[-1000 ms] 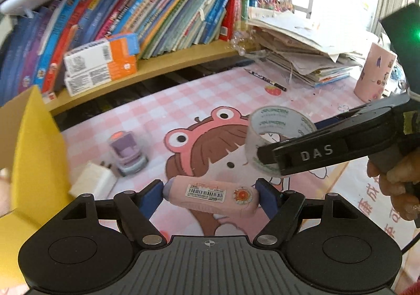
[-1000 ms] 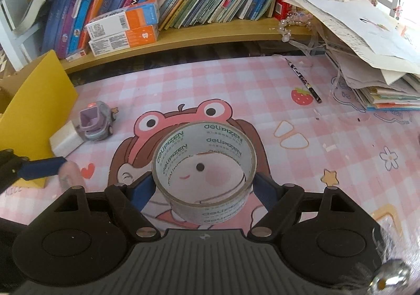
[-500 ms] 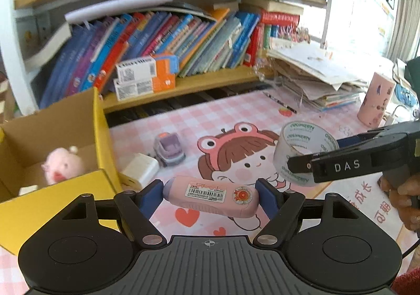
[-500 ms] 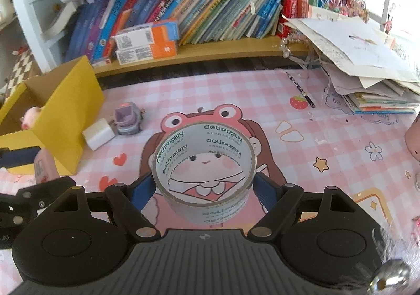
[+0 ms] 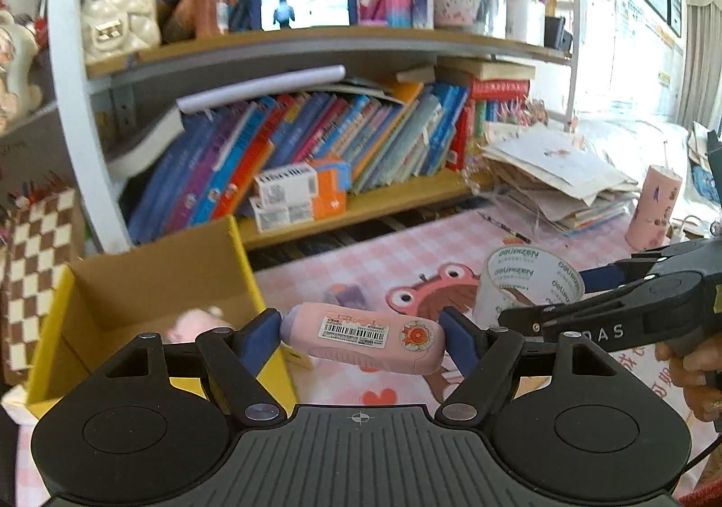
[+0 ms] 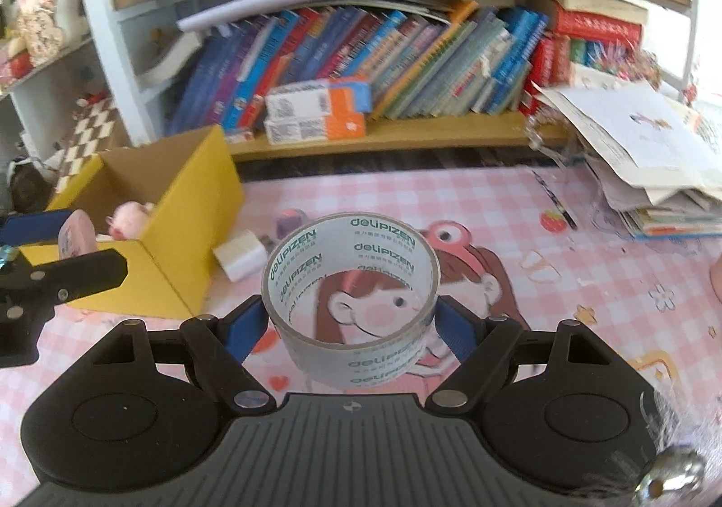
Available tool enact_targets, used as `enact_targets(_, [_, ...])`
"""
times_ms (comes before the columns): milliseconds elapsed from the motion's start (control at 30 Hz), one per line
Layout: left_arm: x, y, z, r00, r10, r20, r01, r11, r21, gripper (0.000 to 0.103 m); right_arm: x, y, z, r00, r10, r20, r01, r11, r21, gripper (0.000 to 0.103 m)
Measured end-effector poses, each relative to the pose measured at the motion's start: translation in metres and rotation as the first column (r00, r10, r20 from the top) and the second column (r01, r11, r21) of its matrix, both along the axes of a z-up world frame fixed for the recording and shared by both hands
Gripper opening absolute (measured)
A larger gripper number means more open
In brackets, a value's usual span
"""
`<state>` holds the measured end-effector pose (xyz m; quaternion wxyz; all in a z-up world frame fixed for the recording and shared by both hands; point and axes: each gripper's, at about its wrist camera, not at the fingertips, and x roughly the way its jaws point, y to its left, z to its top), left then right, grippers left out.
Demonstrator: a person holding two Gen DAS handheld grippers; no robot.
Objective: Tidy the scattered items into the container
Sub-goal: 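Lift the eraser and tape roll with both grippers and carry them over the yellow box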
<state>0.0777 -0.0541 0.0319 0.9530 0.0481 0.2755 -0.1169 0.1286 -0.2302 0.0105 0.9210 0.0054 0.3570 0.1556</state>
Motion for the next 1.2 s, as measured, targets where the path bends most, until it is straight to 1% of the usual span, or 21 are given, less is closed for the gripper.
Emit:
enact_targets(200, [-0.002, 0.025, 0.023, 0.998, 0.035, 0.057, -0.036, 0.999, 0.019, 0.077, 0.000, 0.031, 0.020, 0.996, 0.073, 0.055, -0.073, 0.997, 0.009, 0.080])
enact_targets(333, [-0.001, 0.045, 0.038, 0.994, 0.066, 0.090, -0.068, 0.997, 0.025, 0.077, 0.003, 0.055, 0.038, 0.986, 0.132, 0.098, -0.134, 0.991, 0.012, 0.080])
enact_targets(700, [0.002, 0.100, 0.076, 0.969, 0.155, 0.194, -0.170, 0.983, 0.063, 0.077, 0.024, 0.123, 0.086, 0.938, 0.288, 0.191, -0.289, 0.957, -0.019, 0.078])
enact_targets(867, [0.008, 0.118, 0.084, 0.957, 0.186, 0.221, -0.202, 0.978, 0.051, 0.077, 0.033, 0.153, 0.101, 0.913, 0.346, 0.216, -0.344, 0.938, -0.047, 0.076])
enact_targets(1000, [0.015, 0.131, 0.080, 0.955, 0.205, 0.216, -0.217, 0.976, 0.035, 0.077, 0.041, 0.177, 0.099, 0.901, 0.382, 0.208, -0.376, 0.924, -0.069, 0.075])
enact_targets(1200, [0.031, 0.151, 0.063, 0.956, 0.231, 0.183, -0.236, 0.972, 0.006, 0.077, 0.058, 0.204, 0.077, 0.902, 0.399, 0.167, -0.387, 0.917, -0.098, 0.074])
